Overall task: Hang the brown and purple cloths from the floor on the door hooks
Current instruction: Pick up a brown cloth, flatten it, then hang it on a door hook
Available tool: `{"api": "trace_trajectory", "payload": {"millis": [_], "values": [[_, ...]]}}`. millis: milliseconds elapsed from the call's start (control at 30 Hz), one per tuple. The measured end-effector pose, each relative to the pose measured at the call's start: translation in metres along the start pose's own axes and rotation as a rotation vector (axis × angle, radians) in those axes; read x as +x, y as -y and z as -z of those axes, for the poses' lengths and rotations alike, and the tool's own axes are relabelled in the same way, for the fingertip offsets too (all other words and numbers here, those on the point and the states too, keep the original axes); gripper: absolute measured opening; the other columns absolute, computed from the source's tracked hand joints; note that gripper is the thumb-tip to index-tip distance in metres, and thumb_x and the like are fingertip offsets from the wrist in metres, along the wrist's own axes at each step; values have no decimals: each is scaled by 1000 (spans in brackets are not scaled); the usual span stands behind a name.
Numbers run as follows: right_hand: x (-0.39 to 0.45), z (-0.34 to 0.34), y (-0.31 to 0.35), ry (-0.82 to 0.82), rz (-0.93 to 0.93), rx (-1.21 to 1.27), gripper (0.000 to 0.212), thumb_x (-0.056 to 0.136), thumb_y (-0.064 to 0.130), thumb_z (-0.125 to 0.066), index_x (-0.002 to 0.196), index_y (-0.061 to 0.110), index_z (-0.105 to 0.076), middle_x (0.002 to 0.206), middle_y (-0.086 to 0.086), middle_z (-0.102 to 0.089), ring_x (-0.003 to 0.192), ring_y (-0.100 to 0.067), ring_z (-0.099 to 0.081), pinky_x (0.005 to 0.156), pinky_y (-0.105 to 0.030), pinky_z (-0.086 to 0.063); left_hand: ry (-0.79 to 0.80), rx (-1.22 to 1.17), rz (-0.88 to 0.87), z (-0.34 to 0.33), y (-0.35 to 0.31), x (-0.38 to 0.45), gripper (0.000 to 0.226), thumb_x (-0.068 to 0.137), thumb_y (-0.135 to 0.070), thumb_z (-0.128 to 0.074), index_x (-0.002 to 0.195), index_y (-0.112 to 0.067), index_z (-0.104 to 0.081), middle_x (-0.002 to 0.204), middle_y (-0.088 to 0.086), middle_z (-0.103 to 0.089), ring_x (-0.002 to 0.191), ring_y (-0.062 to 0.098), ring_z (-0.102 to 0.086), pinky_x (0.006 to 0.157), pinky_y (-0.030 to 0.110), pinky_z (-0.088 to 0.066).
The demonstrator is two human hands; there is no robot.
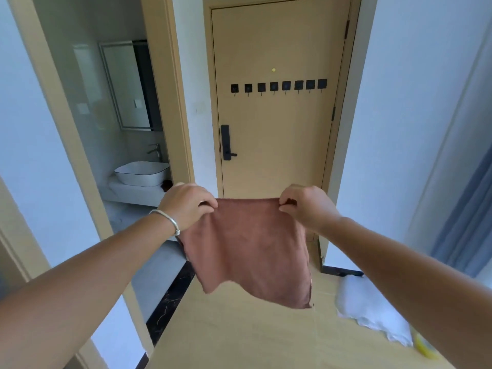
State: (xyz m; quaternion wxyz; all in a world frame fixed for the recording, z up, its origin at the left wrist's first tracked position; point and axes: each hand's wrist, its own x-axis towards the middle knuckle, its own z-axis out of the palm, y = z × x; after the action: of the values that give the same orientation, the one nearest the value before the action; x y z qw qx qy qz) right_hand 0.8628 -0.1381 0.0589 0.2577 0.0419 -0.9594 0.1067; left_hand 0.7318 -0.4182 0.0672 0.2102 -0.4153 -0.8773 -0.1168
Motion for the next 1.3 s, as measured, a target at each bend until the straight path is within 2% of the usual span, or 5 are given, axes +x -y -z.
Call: {"api": "trace_trajectory", "payload": {"millis": [233,633,867,1067,1300], "values": [[93,-29,-58,84,122,-49,36,92,-2,-46,108,23,-66,117,8,-60,96,-20,-61,83,-33,-49,22,-66,-71,-43,31,100,38,91,-2,-50,88,-37,-65,105,-22,-58,89,9,-54,76,39,-49],[292,-117,-137,213,23,-117,54,83,-3,-43,126,24,-62,133,12,-53,117,-14,-52,98,-26,-40,74,-73,-133,-145,175,291,70,81,13,-35,115,-44,-56,124,-32,-48,98,-1,-35,82,29,-44],[398,-165,-164,135,19,-144,50,82,3,-48,120,32,-65,128,18,-57,112,-9,-50,84,-22,-41,121,-146,-90,-172,260,369,49,91,-5,-42,117,-43,-61,123,-27,-55,108,6,-44,92,25,-36],[472,-212,-187,76,-94,-2,26,87,20,-59,105,35,-70,114,22,-63,109,-7,-52,82,-20,-39,83,-158,1,-188,296,423,19,86,-30,-60,101,-39,-69,103,-20,-63,96,7,-46,80,27,-35],[561,-259,-237,-7,-210,187,37,85,11,-64,68,44,-62,83,25,-61,78,3,-54,73,-19,-40,-20,-219,130,-225,331,498,20,86,-18,-62,85,-38,-64,96,-20,-65,89,7,-56,72,21,-37]]}}
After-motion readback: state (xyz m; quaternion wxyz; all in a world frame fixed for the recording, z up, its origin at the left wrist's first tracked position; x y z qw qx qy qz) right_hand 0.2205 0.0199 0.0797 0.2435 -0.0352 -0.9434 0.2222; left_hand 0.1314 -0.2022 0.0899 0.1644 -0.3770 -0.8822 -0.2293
